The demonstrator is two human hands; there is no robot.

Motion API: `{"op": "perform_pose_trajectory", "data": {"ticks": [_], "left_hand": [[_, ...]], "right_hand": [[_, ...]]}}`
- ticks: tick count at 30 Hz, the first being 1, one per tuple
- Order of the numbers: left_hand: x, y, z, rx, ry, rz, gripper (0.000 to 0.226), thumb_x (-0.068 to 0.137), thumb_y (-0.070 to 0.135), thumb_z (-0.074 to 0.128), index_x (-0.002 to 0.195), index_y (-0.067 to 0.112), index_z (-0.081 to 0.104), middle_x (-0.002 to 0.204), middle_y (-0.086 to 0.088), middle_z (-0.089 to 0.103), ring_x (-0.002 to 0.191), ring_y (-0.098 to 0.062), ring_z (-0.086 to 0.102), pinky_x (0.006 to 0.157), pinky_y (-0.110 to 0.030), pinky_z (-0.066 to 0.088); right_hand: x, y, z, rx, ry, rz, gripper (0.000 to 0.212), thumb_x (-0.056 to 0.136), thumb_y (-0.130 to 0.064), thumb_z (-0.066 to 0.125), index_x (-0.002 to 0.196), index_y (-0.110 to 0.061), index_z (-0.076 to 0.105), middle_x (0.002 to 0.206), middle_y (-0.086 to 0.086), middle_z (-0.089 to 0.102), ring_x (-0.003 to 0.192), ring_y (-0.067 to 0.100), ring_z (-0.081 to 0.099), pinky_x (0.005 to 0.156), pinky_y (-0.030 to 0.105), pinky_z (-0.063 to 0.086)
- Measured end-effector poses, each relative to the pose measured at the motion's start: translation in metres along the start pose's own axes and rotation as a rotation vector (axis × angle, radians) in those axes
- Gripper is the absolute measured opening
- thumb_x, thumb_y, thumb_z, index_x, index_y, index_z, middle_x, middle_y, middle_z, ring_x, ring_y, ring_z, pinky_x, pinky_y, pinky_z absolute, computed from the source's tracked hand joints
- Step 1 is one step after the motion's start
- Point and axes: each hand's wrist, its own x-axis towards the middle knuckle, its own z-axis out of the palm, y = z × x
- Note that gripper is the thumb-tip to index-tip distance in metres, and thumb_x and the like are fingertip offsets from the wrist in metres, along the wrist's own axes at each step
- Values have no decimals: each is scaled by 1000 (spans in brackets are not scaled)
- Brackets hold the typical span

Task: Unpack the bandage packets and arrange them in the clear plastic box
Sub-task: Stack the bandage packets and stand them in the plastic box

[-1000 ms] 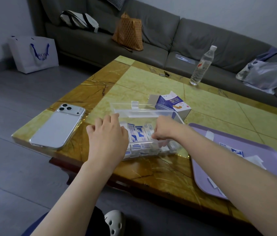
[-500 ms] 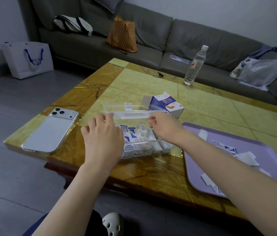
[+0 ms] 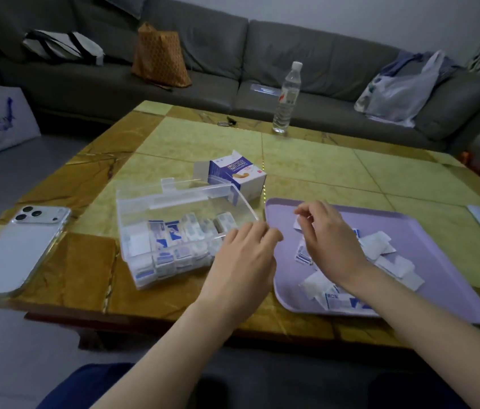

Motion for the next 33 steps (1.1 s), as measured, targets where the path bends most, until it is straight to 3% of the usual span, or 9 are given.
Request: {"op": "perform_pose_trajectory", "data": {"ticks": [4,7,9,12,17,21,26,29,33], "left_hand": [[8,25,24,10,-186,40,22,87,24,45,103,17,59,98,0,58,88,-21,58,75,-32,45],[15,39,40,35,-372,-22,40,97,40,36,129,17,43,122,-2,46,114,-22,43,95,-34,33],[20,49,52,106,-460,-53,52,95,51,34,132,16,38,126,-4,43,117,-23,38,98,-35,30],[25,59,69,172,-545,-83,63,89,62,35,128,13,40,125,-8,41,116,-26,36,97,-37,30],[38,73,84,135,-587,-137,67,84,61,48,126,10,39,125,-9,38,116,-26,35,96,-35,31],[47,76,89,80,-617,-196,64,82,58,54,123,10,40,124,-8,41,115,-25,36,96,-34,32],[56,77,93,6,-651,-253,67,78,56,61,124,11,40,125,-7,45,115,-25,39,97,-34,34],[61,78,96,-9,-672,-263,67,77,54,64,123,11,41,124,-6,47,113,-25,40,95,-34,35],[63,77,98,-17,-679,-273,65,76,53,65,120,11,43,121,-5,49,111,-25,41,94,-35,36]], "right_hand": [[-19,51,-6,-94,-208,224,26,99,-19,40,120,-11,52,122,8,52,115,25,45,92,33,36],[-31,77,-10,-120,-328,386,33,99,-21,38,130,-11,45,132,12,46,122,31,40,100,36,33],[-39,84,-11,-79,-378,469,36,99,-23,36,133,-10,41,136,14,41,125,32,37,102,38,32],[-49,85,-8,-79,-375,442,32,99,-23,37,128,-10,43,131,13,44,120,30,41,99,37,35],[-57,91,-10,1,-276,378,26,98,-24,40,122,-18,49,126,2,52,113,21,50,91,35,43],[-43,114,-23,1,-152,347,36,90,1,47,121,-17,54,126,-2,54,119,18,47,93,31,40],[-16,146,-32,-81,-462,285,47,96,-13,45,141,-12,34,149,7,32,138,21,25,108,25,19],[-6,158,-32,-84,-600,360,40,98,-15,41,138,-13,40,144,10,40,132,26,36,104,30,28],[-1,167,-35,-206,-642,370,44,86,-17,63,128,-18,50,129,7,50,124,26,38,97,33,35]]}}
